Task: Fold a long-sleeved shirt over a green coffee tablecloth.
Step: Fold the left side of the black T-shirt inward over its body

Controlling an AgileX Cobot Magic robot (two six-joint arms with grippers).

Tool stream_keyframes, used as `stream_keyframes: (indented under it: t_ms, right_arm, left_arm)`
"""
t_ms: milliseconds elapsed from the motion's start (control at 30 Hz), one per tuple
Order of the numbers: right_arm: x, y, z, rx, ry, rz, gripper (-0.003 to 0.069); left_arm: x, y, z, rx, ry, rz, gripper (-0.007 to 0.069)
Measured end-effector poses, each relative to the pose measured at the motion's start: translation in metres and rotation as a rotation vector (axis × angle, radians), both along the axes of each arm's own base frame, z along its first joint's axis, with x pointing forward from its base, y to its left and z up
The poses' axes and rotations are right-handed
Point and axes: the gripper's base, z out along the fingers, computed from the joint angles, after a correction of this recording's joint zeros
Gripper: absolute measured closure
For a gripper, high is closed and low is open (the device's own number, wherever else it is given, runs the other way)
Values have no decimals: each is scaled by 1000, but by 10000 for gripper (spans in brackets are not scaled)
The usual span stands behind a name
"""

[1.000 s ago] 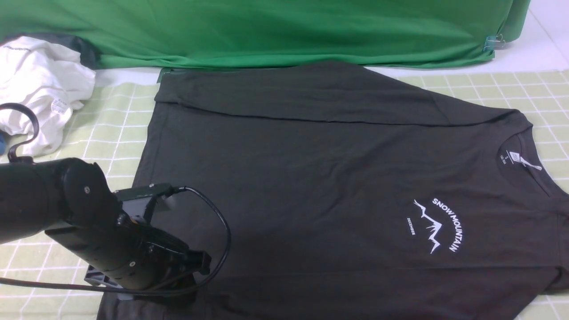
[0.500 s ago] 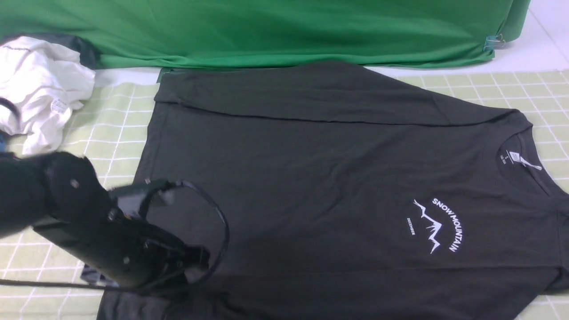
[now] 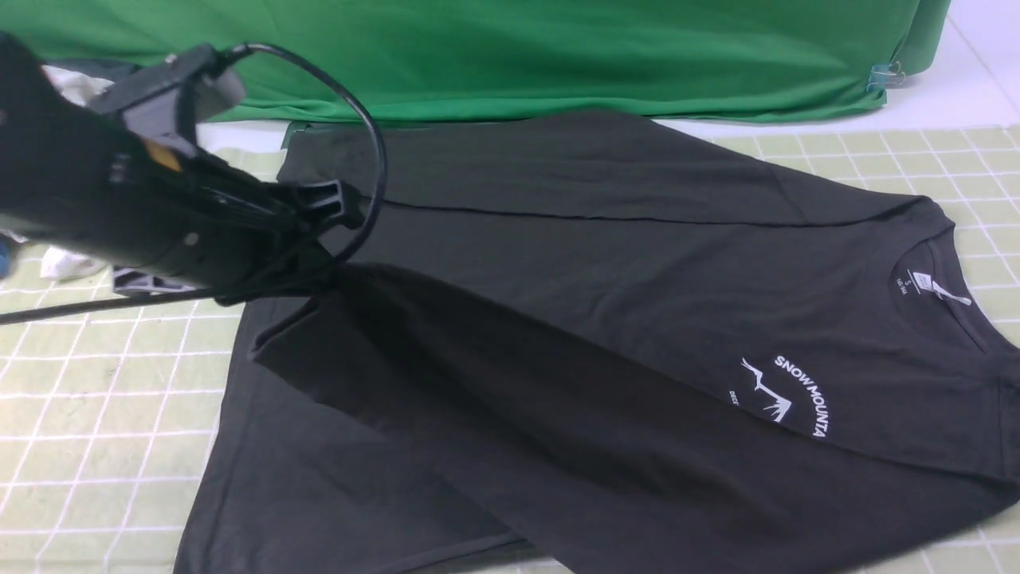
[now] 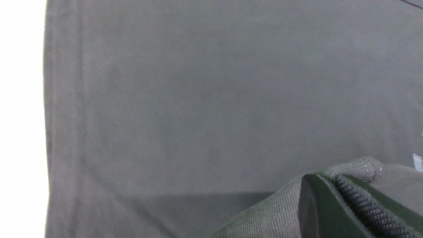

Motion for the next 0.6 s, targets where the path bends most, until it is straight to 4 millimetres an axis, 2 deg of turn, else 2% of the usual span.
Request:
stream_keyframes:
  t_ms: [133,167,300,600]
  right_arm:
    - [0,0,0,0,0,0,565]
    - [0,0,0,0,0,0,563]
    - [0,0,0,0,0,0,556]
    - [0,0,0,0,0,0,540]
  left_arm:
    - [25,6,-24,15,61,46,603]
    - [37,12,-34,22,90,69,603]
    - [64,24,-46,28,100,116,603]
    - [109,25,-65,40,106,112,603]
